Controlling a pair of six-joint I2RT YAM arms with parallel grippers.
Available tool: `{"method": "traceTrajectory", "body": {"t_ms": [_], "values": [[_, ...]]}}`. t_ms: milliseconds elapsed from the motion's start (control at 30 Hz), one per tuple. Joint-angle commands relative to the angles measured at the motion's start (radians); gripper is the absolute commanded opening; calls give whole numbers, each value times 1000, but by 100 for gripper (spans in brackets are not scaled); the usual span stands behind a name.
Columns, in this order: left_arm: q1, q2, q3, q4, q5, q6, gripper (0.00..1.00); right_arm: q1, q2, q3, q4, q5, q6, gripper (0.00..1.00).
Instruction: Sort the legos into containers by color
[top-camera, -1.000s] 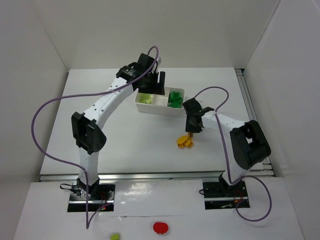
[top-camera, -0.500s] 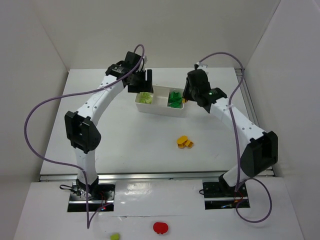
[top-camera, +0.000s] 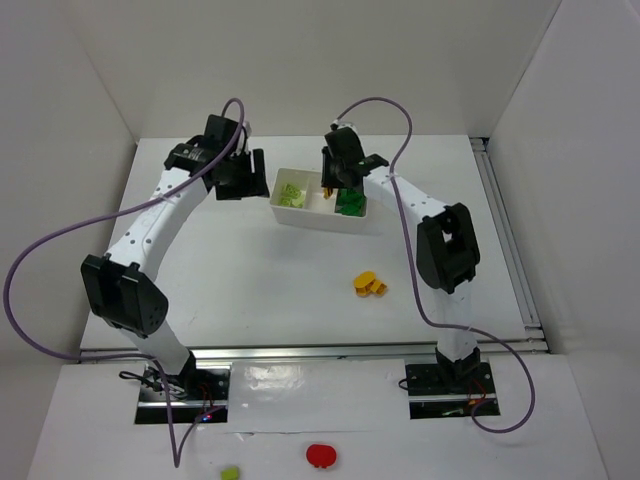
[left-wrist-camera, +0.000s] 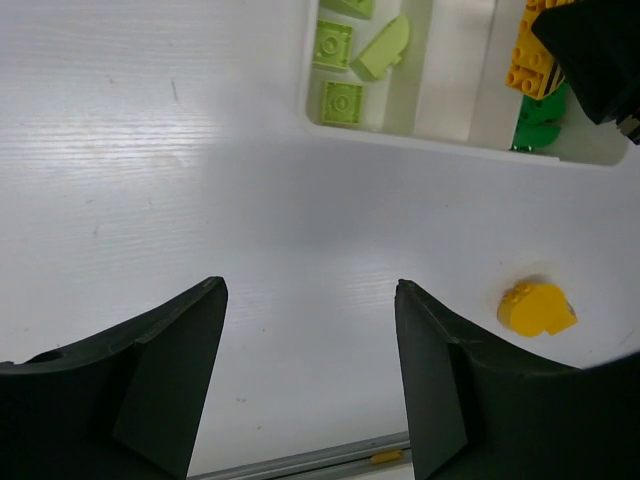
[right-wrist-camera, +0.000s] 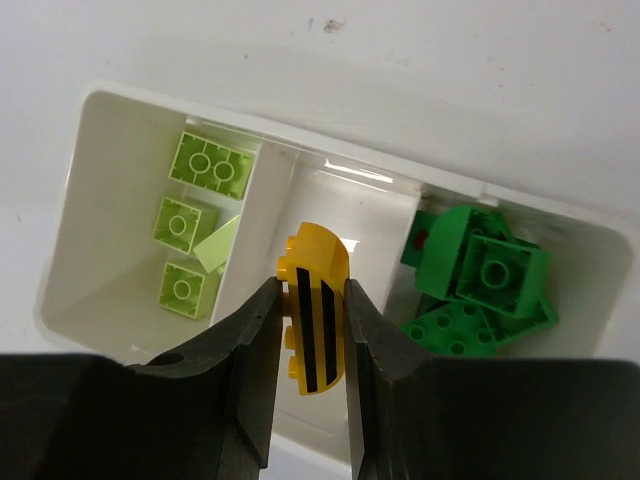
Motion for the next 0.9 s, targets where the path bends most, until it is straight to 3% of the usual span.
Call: {"method": "traceTrajectory", "body": {"t_ms": [0,100,133,300,400,633,767,867], "values": [[36,-35,-14,5,-7,14,78,19,23,84,37,-25,-30,24],[36,-45,-14,5,2,25,76,19,37,94,49,-37,-20,32],[36,-45,-14,5,11,25,76,19,37,94,61,-37,-20,43],[26,-25,5,5,30,25,76,19,60,131,26,-26,-20,63],[-5,-14,15,5,39,37,76,19,20,125,17,4,-30,64],[-264,75,1,32,160,150,75,-85,-427,-361,104,90,71,61],[-399,187,16,57,258,206,82,-188,-652,-533,-26,164,145,65],[-485,305,105,57,284,215,88,-236,-823,-652,-136,210,170,75]]}}
